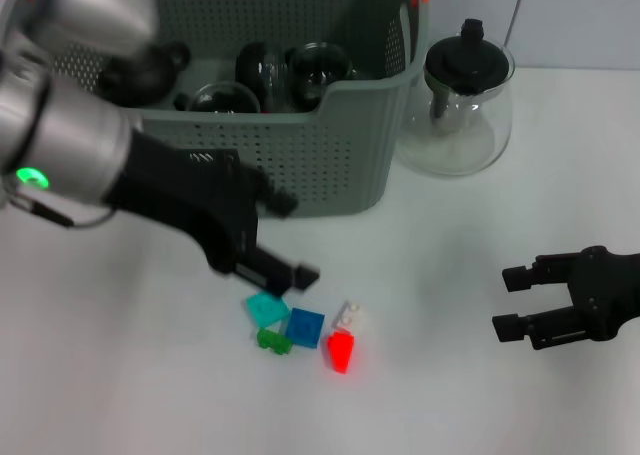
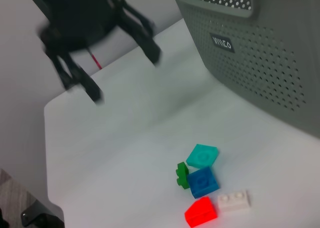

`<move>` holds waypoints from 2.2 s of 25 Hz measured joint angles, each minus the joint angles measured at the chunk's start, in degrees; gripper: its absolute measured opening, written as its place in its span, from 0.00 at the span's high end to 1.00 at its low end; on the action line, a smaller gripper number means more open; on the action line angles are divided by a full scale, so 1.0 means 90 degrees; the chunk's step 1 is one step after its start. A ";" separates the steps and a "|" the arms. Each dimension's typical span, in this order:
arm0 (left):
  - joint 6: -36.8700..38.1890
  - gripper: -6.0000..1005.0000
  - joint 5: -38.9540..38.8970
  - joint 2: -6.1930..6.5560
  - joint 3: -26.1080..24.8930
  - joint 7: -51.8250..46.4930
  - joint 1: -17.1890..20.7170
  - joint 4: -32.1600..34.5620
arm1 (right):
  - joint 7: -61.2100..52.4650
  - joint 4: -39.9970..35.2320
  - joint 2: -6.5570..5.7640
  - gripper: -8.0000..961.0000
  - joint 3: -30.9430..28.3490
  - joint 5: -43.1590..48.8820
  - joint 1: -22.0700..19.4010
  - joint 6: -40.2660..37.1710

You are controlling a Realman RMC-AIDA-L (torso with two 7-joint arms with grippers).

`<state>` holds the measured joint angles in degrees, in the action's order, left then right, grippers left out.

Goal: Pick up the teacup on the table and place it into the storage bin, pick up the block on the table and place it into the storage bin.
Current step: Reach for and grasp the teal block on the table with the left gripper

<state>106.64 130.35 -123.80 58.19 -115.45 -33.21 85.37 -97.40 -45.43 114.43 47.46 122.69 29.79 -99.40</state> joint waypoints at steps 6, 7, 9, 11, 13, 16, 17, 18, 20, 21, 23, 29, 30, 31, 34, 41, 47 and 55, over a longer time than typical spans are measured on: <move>-0.1128 0.13 0.1419 -0.0064 0.1181 -0.0444 -0.0006 -0.0449 | -0.0012 0.0032 0.0010 0.08 0.0001 0.0000 -0.0037 0.0039; -0.1250 0.13 0.1527 -0.0065 0.1281 -0.0502 -0.0018 -0.0505 | -0.0013 0.0049 0.0010 0.08 0.0001 0.0000 -0.0041 0.0043; -0.1565 0.13 0.1820 -0.0065 0.1539 -0.0646 -0.0074 -0.0686 | -0.0014 0.0091 0.0003 0.08 0.0001 0.0000 -0.0042 0.0048; -0.1875 0.13 0.2104 -0.0067 0.1796 -0.0722 -0.0146 -0.0938 | -0.0015 0.0099 -0.0003 0.08 0.0001 0.0000 -0.0046 0.0049; -0.2089 0.13 0.2284 -0.0069 0.1919 -0.0708 -0.0166 -0.1098 | -0.0016 0.0098 -0.0005 0.08 0.0000 0.0000 -0.0061 0.0050; -0.2341 0.13 0.2566 -0.0071 0.2009 -0.0643 -0.0171 -0.1296 | -0.0018 0.0105 -0.0006 0.08 0.0001 0.0000 -0.0081 0.0050; -0.2379 0.13 0.2612 -0.0071 0.2019 -0.0622 -0.0170 -0.1342 | -0.0018 0.0107 -0.0007 0.08 0.0001 0.0000 -0.0088 0.0051; -0.2462 0.13 0.2708 -0.0072 0.2038 -0.0564 -0.0170 -0.1428 | -0.0018 0.0107 -0.0008 0.08 0.0000 0.0000 -0.0091 0.0054; -0.2548 0.13 0.2795 -0.0072 0.2072 -0.0425 -0.0162 -0.1478 | -0.0019 0.0107 -0.0009 0.08 0.0000 0.0000 -0.0096 0.0057; -0.2578 0.13 0.2824 -0.0072 0.2087 -0.0353 -0.0155 -0.1487 | -0.0021 0.0108 -0.0010 0.08 0.0001 0.0000 -0.0096 0.0058; -0.2624 0.13 0.2855 -0.0072 0.2115 -0.0005 -0.0126 -0.1453 | -0.0027 0.0108 -0.0016 0.08 0.0000 0.0000 -0.0092 0.0058; -0.2637 0.13 0.3059 -0.0070 0.2290 0.1414 -0.0208 -0.1198 | -0.0215 0.0190 -0.0019 0.08 -0.0008 0.0000 -0.0031 0.0081; -0.2628 0.13 0.3083 -0.0067 0.2341 0.1521 -0.0233 -0.1161 | -0.0280 0.0191 -0.0019 0.08 -0.0011 0.0000 -0.0029 0.0097; -0.2607 0.13 0.3151 -0.0062 0.2462 0.1713 -0.0273 -0.1105 | -0.0337 0.0192 -0.0019 0.08 -0.0022 0.0000 -0.0029 0.0122; -0.2577 0.13 0.3388 -0.0062 0.2897 0.2139 -0.0336 -0.1017 | -0.0496 0.0239 -0.0019 0.08 -0.0111 -0.0003 -0.0022 0.0167; -0.2499 0.13 0.3685 -0.0076 0.3719 0.2894 -0.0459 -0.1045 | -0.0744 0.0272 0.0056 0.08 -0.0335 -0.0021 -0.0005 0.0194; -0.2367 0.13 0.3692 -0.0081 0.3943 0.3445 -0.0491 -0.1015 | -0.0788 0.0497 0.0084 0.08 -0.0409 -0.0042 0.0056 0.0375; -0.2255 0.13 0.3697 -0.0061 0.4286 0.3759 -0.0708 -0.1166 | -0.0777 0.0751 0.0120 0.08 -0.0446 -0.0049 0.0131 0.0612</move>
<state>86.34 163.62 -124.35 96.77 -81.62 -39.58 74.88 -104.40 -38.68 115.51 43.44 122.25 30.97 -93.89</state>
